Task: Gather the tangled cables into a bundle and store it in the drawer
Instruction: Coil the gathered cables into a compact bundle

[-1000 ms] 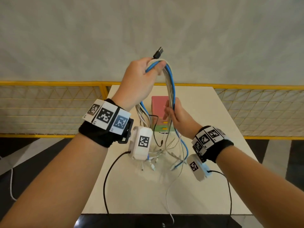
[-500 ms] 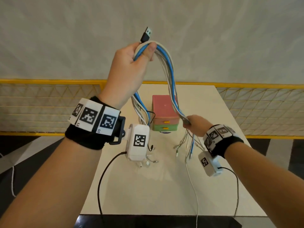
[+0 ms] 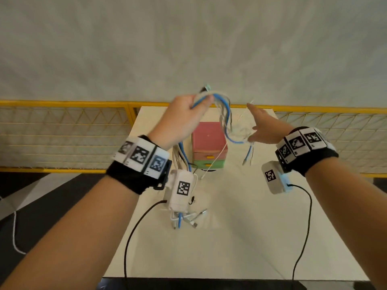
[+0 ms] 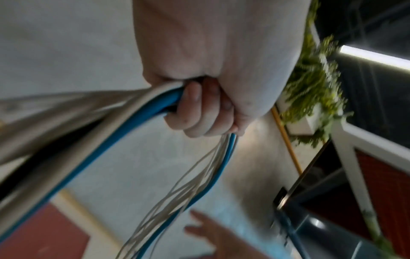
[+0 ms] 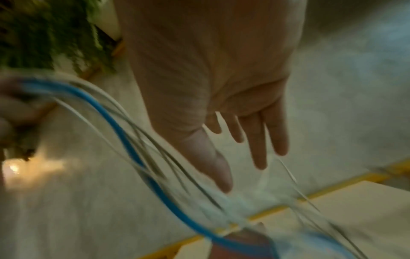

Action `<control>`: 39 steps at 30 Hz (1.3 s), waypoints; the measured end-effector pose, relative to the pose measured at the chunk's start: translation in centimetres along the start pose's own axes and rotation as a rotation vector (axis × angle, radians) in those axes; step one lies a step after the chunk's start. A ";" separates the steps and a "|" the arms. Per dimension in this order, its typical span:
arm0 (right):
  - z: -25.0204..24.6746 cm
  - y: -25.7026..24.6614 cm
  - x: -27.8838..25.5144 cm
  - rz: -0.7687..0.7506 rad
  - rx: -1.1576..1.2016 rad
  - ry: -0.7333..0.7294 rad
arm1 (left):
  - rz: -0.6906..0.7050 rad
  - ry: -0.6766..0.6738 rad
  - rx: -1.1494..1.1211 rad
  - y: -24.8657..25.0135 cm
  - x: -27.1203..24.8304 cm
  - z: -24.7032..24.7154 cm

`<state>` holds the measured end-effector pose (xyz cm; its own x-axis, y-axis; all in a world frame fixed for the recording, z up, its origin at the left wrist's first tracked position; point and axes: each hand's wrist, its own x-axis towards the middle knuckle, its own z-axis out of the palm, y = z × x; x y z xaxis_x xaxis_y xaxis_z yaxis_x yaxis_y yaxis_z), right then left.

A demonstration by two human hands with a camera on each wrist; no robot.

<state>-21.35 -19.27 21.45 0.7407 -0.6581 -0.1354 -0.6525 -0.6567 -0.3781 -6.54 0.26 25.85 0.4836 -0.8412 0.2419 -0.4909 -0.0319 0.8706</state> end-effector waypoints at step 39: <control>7.4 -1.0 -6.4 -0.148 -0.285 0.375 | -0.104 -0.411 0.582 -7.5 -3.1 7.9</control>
<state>-24.19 -11.65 15.89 0.7545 -0.6029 0.2594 -0.6010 -0.7934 -0.0961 -10.09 -1.14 15.21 0.2931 -0.9497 -0.1102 -0.8194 -0.3089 0.4828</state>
